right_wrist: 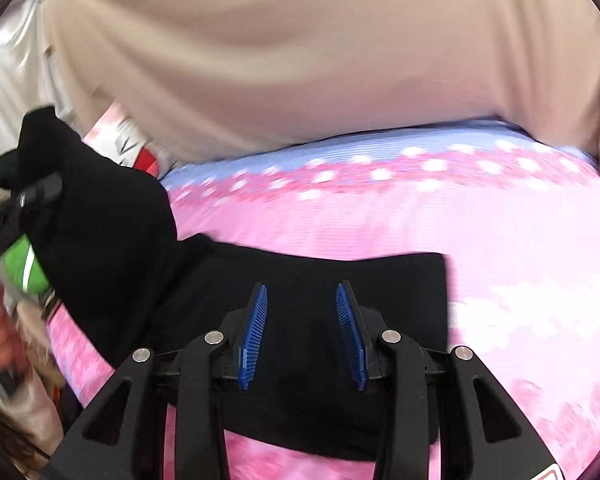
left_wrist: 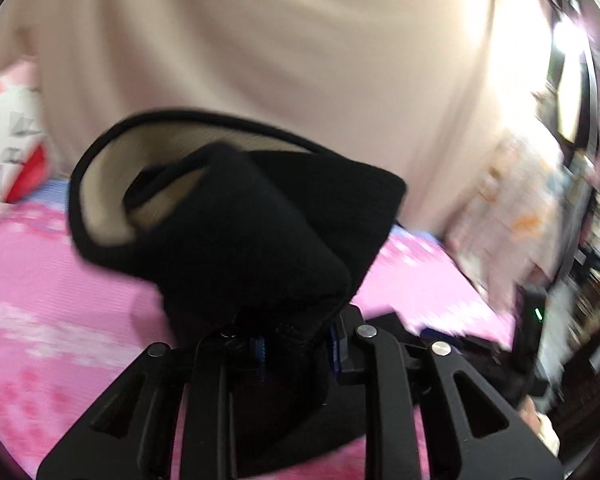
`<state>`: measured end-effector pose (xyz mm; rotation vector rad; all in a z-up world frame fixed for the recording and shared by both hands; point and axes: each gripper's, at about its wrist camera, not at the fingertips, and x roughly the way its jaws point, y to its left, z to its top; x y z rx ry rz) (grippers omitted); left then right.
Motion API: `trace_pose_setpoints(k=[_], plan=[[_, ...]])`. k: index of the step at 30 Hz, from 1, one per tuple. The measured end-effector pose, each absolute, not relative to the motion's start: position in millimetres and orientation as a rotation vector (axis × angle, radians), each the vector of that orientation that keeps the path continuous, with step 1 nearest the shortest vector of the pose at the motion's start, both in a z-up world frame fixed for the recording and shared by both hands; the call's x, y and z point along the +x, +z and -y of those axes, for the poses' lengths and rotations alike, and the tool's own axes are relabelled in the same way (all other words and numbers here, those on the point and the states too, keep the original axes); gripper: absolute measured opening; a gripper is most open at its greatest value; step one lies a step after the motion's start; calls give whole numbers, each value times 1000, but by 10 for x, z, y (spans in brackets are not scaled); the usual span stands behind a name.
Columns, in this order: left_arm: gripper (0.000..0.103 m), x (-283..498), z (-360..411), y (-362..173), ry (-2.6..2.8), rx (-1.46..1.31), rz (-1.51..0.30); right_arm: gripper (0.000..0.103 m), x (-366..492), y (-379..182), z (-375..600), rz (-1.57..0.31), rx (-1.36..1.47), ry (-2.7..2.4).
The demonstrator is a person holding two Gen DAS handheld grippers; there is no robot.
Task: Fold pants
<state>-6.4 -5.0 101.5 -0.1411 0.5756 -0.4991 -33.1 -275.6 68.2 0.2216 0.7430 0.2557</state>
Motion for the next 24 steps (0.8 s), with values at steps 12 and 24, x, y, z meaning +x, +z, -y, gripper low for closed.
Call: trace_pose_setpoints(k=[12, 24], plan=[[24, 196, 1097, -200, -585, -21, -942, 52, -469, 376, 3260, -783, 428, 297], [53, -127, 950, -118, -639, 39, -911, 66, -266, -94, 3182, -947, 743, 489]])
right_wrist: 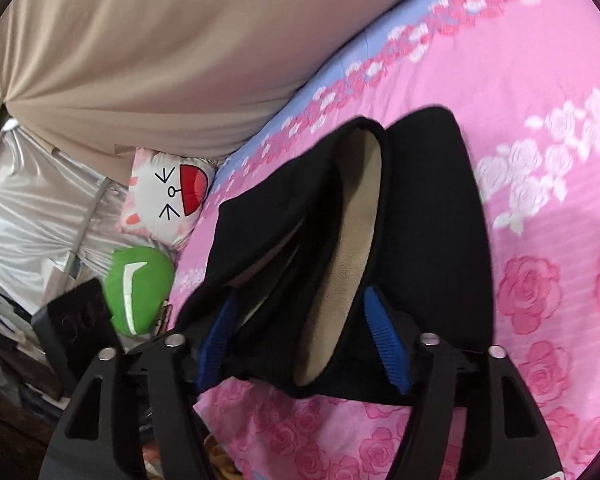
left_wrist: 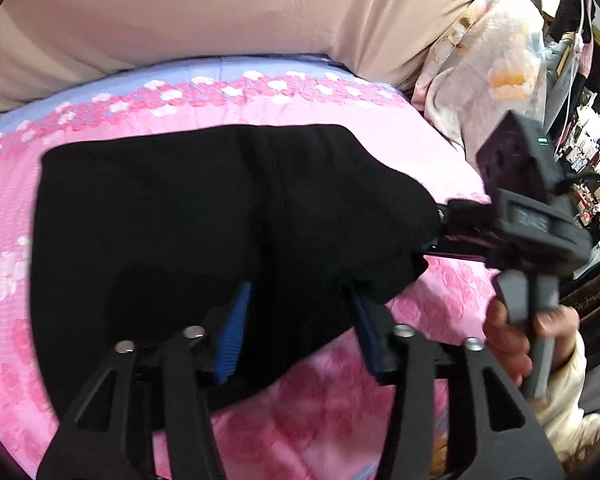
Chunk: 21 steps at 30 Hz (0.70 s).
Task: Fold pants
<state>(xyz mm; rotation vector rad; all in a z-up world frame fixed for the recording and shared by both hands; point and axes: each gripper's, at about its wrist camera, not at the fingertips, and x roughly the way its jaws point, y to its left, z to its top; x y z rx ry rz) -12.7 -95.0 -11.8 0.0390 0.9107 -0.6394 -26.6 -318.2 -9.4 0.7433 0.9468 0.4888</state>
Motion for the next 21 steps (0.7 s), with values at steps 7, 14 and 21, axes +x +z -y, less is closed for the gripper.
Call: trace_pose_setpoints(k=[7, 14, 21], plan=[[54, -134, 364, 64, -522, -52, -863, 12, -191, 190, 2744, -918, 494, 484], [57, -15, -109, 169, -371, -104, -819, 9, -323, 957, 2772, -706, 195, 368], [57, 171, -194, -108, -290, -104, -899, 19, -255, 154, 3243, -907, 278, 163]])
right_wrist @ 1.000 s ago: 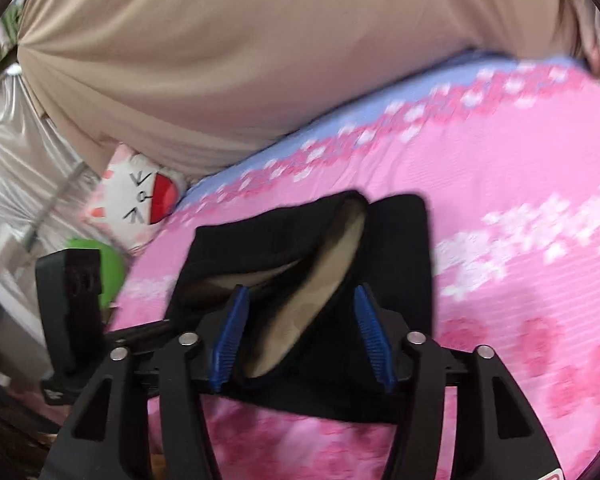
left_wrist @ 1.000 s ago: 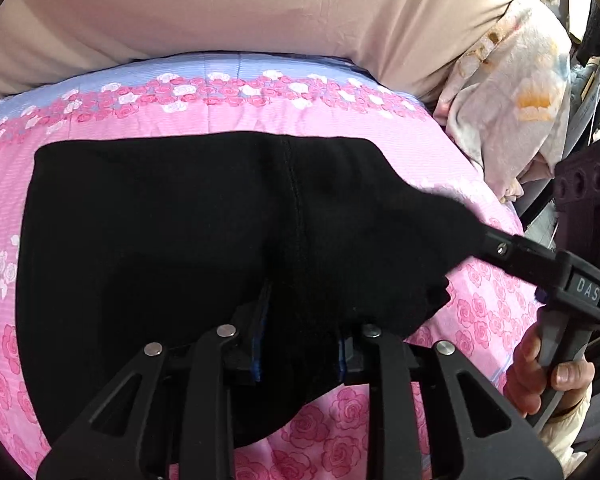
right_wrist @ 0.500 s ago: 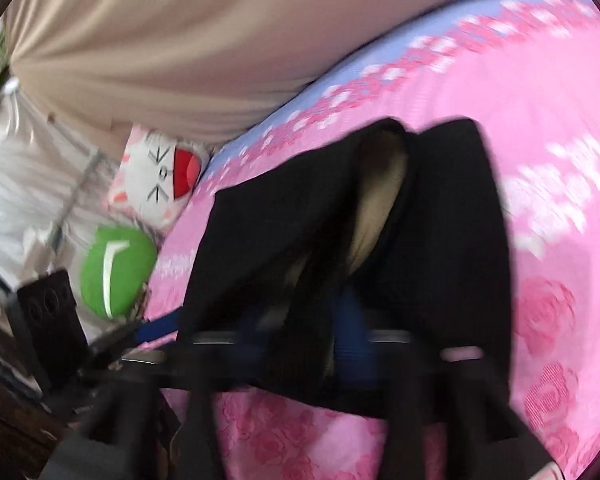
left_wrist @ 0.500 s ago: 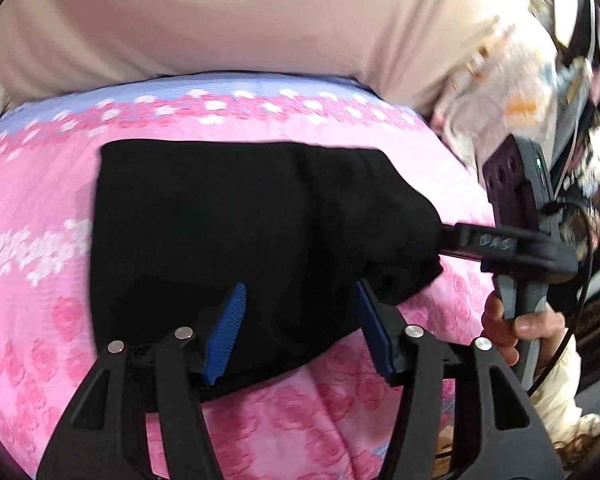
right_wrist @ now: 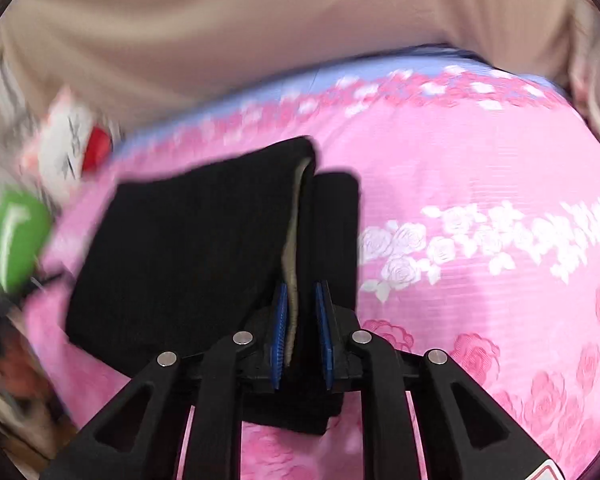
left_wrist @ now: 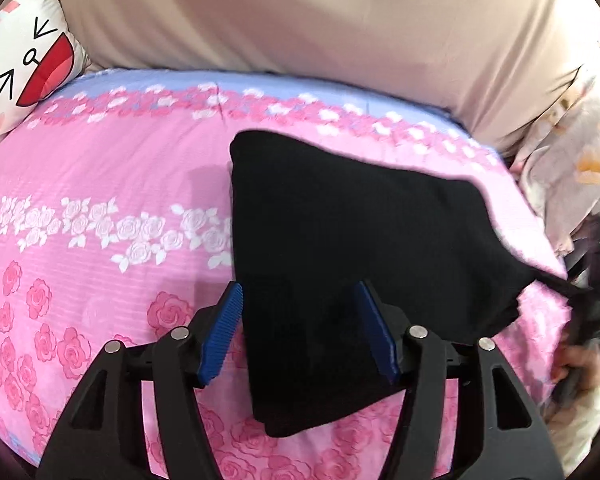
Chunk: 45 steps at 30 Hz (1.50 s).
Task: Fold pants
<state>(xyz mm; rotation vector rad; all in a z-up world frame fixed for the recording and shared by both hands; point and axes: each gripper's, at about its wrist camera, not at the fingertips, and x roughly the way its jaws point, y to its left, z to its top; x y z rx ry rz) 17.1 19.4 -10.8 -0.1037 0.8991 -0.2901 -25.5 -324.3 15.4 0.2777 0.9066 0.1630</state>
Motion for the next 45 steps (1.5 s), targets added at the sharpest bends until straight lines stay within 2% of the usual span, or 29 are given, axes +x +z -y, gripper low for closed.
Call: trace_pose_setpoints(k=[3, 4, 6, 8, 11, 14, 15, 16, 17, 18, 19, 23, 25, 27, 30, 32, 33, 34, 35, 36, 38, 41, 45], plan=[[59, 213, -210, -221, -309, -153, -948, 29, -370, 541, 3271, -781, 295, 187], [64, 221, -208, -243, -313, -160, -952, 41, -371, 633, 3230, -758, 304, 234], [69, 227, -177, -283, -309, -152, -956, 55, -299, 642, 3099, -752, 292, 294], [75, 239, -153, -336, -300, -153, -965, 55, -188, 458, 2979, -815, 248, 282], [79, 290, -153, -438, -293, -178, -1000, 56, 4, 21, 2882, -952, 255, 235], [81, 297, -164, -456, -290, -192, -1007, 52, -39, -19, 2797, -928, 196, 209], [81, 297, -163, -447, -286, -192, -1005, 38, -47, -5, 2786, -927, 175, 200], [81, 295, -156, -442, -286, -187, -1002, 28, -44, 26, 2766, -923, 153, 194], [81, 292, -146, -435, -283, -180, -998, 26, -47, 61, 2769, -921, 158, 209], [81, 290, -136, -433, -280, -174, -995, 15, -62, 109, 2794, -909, 162, 207], [82, 291, -127, -437, -281, -170, -996, 10, -84, 207, 2822, -884, 159, 203], [84, 298, -111, -466, -279, -163, -1002, 9, -237, 476, 2922, -816, 184, 230], [84, 296, -102, -472, -277, -160, -1001, 12, -219, 291, 2961, -870, 156, 200], [84, 297, -89, -484, -273, -154, -1004, 20, -142, 6, 3004, -938, 164, 169], [88, 315, -93, -509, -254, -151, -1006, 22, -175, 51, 3102, -909, 272, 177], [89, 327, -104, -532, -257, -171, -1014, 32, -202, 165, 3110, -878, 263, 160], [89, 350, -116, -556, -274, -193, -1025, 46, -214, 182, 3117, -878, 252, 151], [87, 366, -125, -571, -288, -210, -1034, 54, -223, 176, 3138, -885, 252, 141], [76, 376, -135, -579, -308, -229, -1037, 54, -222, 138, 3168, -899, 270, 139], [72, 392, -154, -581, -341, -254, -1040, 54, -210, 101, 3189, -913, 287, 135], [51, 411, -198, -550, -373, -267, -1034, 54, -197, -21, 3221, -942, 337, 136], [34, 498, -354, -449, -441, -309, -1048, 52, -228, -15, 3069, -939, 298, 147], [32, 621, -601, -312, -538, -355, -1060, 52, -329, 92, 2792, -939, 240, 173]])
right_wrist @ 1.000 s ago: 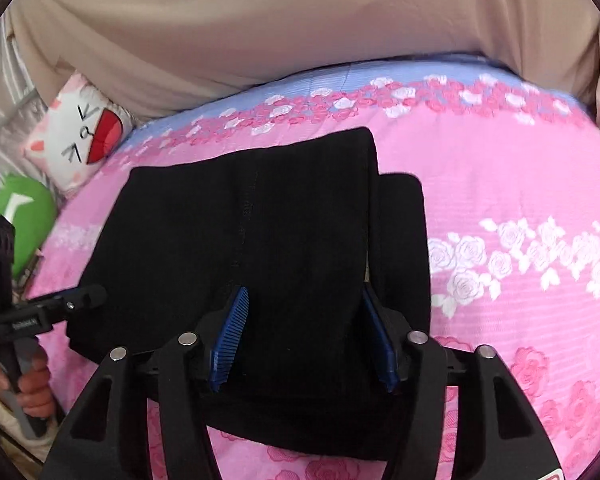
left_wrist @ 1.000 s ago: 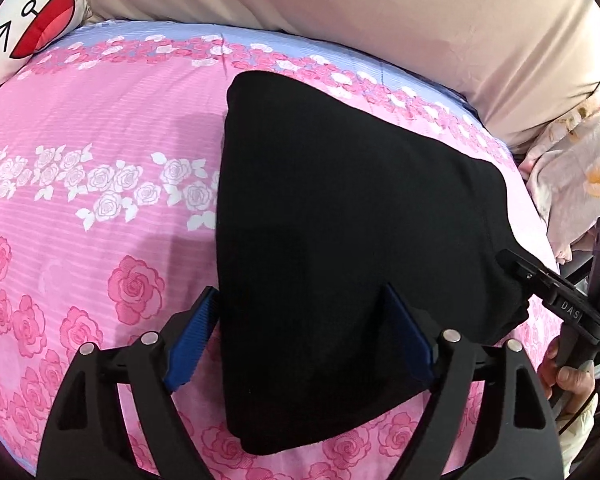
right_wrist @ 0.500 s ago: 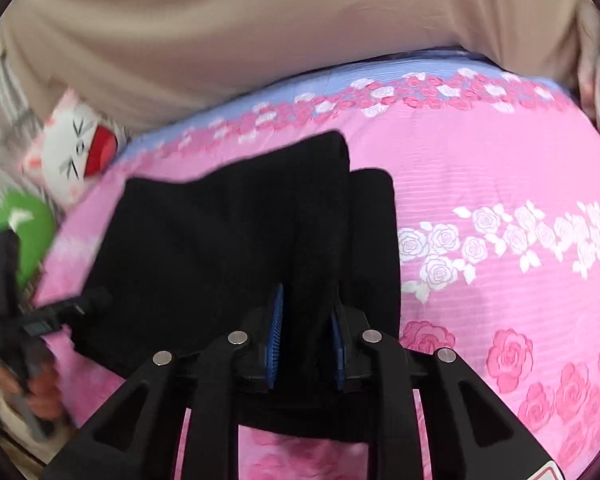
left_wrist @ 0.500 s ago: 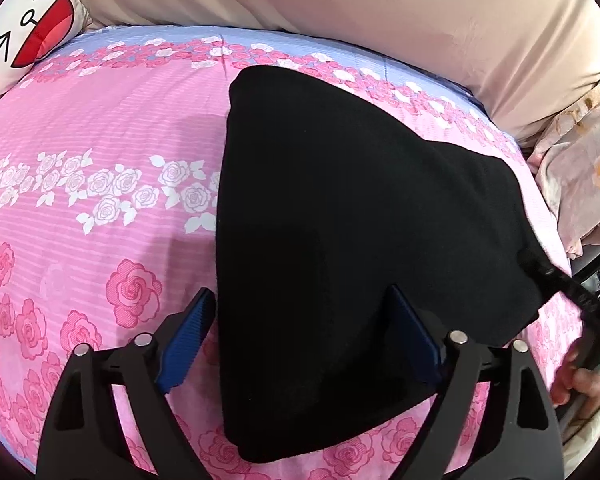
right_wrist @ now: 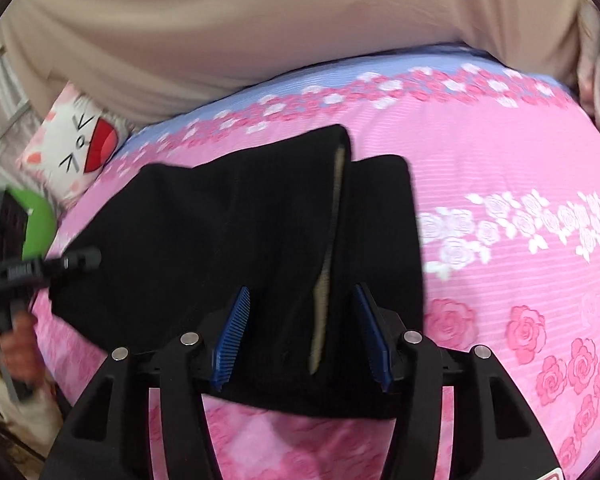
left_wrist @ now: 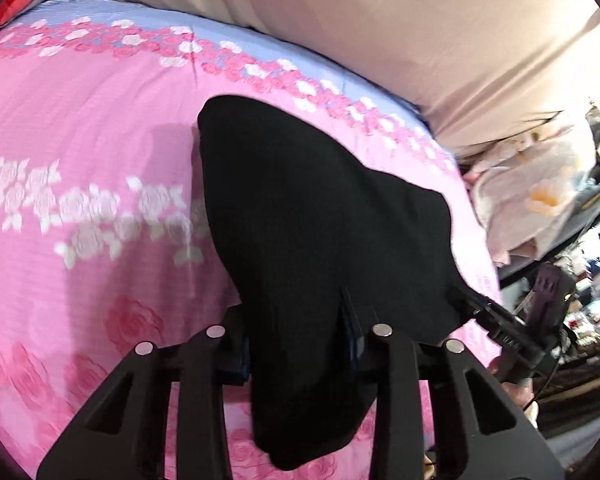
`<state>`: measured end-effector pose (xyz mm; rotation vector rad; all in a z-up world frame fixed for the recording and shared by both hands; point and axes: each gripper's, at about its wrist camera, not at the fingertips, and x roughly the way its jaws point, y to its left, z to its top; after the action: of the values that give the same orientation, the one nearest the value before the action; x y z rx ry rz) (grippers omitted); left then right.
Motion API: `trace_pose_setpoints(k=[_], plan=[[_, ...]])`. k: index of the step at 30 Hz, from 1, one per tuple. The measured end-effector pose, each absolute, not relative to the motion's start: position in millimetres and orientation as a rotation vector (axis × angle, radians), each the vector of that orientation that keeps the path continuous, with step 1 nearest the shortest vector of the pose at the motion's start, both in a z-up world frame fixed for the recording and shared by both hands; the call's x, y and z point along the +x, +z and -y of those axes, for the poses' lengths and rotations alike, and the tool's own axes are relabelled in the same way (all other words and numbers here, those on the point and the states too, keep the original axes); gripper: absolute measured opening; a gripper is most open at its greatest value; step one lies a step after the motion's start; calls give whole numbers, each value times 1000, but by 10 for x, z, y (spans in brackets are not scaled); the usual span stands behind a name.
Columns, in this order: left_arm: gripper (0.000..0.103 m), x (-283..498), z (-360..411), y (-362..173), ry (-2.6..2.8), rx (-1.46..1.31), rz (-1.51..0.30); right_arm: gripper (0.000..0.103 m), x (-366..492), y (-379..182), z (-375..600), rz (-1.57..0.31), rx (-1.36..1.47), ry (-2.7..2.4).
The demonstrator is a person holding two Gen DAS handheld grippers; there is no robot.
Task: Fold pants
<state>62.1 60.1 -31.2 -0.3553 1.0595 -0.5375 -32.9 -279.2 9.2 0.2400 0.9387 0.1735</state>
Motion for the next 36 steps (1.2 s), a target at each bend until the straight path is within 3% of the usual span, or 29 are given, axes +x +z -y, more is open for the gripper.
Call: trace_pose_setpoints(k=[3, 4, 6, 7, 8, 10, 14, 15, 17, 18, 19, 20, 22, 27, 31, 32, 33, 35, 36], plan=[[36, 711, -583, -550, -508, -330, -1129, 52, -392, 66, 2804, -938, 246, 165], [45, 687, -589, -586, -509, -338, -1127, 54, -416, 68, 2849, -939, 264, 152], [50, 568, -624, -526, -492, -339, -1084, 62, -462, 89, 2942, -940, 269, 127], [59, 504, -643, -480, -485, -348, -1059, 66, -479, 89, 2980, -942, 270, 120], [78, 459, -659, -457, -485, -362, -1040, 68, -487, 80, 3035, -944, 281, 111], [93, 362, -688, -428, -468, -400, -1007, 74, -472, -6, 3167, -955, 358, 129], [93, 310, -557, -636, -479, -427, -1082, 80, -456, -239, 3296, -982, 516, 188], [93, 268, -532, -612, -462, -403, -1046, 76, -477, -257, 3315, -958, 542, 201], [64, 255, -398, -598, -468, -322, -1055, 59, -472, -239, 3281, -953, 525, 217], [56, 272, -364, -588, -424, -290, -1059, 44, -469, -218, 3275, -945, 540, 231], [41, 274, -364, -558, -420, -282, -1063, 27, -482, -147, 3260, -936, 531, 231], [30, 263, -395, -496, -431, -290, -1065, 17, -519, -29, 3247, -920, 492, 215], [26, 201, -524, -291, -463, -330, -1043, 17, -650, 192, 3292, -879, 483, 227], [28, -28, -508, -164, -515, -285, -1064, 23, -936, 289, 3287, -892, 391, 181], [46, -50, -382, -369, -393, -192, -1105, 32, -1010, 274, 3389, -878, 433, 83], [52, -55, -367, -363, -393, -198, -1100, 40, -996, 330, 3375, -859, 461, 126], [56, -65, -364, -342, -382, -200, -1089, 57, -973, 373, 3353, -845, 471, 166], [72, -86, -372, -280, -320, -160, -1032, 60, -878, 383, 3218, -851, 424, 217], [75, -117, -347, -217, -281, -118, -986, 60, -802, 316, 3149, -880, 409, 231]])
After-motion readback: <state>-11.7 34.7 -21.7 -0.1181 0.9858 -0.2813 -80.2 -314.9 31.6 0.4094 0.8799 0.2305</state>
